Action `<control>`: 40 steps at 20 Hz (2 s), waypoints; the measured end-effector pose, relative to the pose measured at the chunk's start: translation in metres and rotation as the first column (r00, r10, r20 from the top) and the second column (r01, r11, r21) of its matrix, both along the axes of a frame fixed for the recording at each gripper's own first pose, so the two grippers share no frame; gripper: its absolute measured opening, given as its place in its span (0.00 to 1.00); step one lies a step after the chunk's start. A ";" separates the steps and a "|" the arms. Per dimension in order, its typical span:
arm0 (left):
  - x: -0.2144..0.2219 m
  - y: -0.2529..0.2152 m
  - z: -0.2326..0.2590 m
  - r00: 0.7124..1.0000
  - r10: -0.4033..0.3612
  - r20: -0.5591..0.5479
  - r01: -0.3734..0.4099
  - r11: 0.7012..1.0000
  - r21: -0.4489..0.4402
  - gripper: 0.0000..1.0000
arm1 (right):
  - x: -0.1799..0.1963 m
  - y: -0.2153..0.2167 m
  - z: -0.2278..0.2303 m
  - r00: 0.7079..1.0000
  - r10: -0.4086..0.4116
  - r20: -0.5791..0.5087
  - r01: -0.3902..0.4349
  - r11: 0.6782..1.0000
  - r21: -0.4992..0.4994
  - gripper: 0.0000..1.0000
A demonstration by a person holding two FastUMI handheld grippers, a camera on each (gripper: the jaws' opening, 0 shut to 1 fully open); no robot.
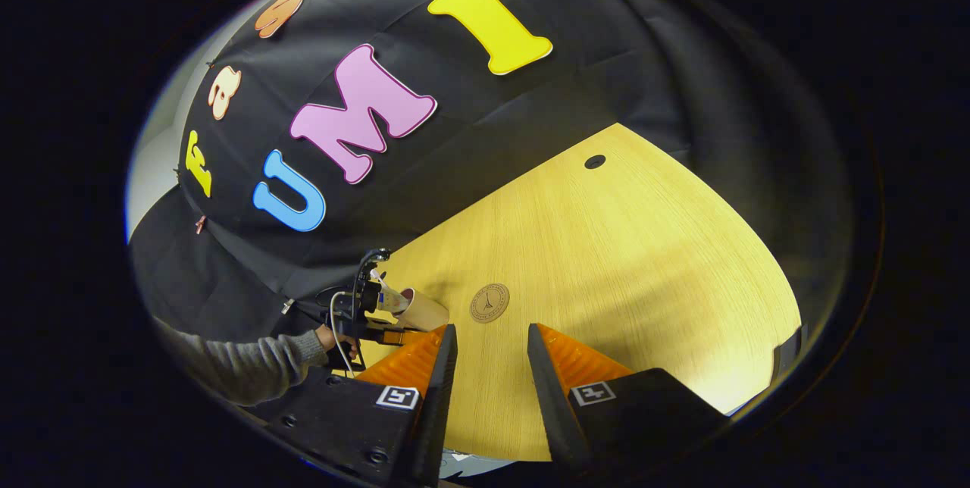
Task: Put the toothbrush and toothpaste on the desktop into the cup, then pick up the cup and place it on the coaster on the desktop.
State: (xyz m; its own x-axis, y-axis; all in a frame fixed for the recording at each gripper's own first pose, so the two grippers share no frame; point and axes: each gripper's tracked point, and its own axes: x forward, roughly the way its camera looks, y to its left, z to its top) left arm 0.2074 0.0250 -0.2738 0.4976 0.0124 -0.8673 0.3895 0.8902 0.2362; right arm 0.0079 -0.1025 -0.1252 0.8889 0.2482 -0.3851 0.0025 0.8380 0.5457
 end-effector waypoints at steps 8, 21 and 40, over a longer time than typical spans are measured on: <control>-0.002 -0.027 0.026 0.995 -0.071 0.069 0.072 0.997 -0.012 0.33 | -0.001 -0.003 0.002 1.000 -0.002 0.001 0.002 1.000 0.007 0.57; 0.012 -0.123 0.015 0.977 -0.203 0.059 0.203 0.979 0.005 0.33 | -0.026 -0.034 -0.023 0.994 -0.067 -0.083 0.068 0.998 0.012 0.58; 0.017 -0.139 -0.011 0.975 -0.223 0.020 0.222 0.974 0.045 0.37 | -0.043 -0.072 -0.092 0.937 -0.159 -0.311 0.150 0.987 -0.053 0.50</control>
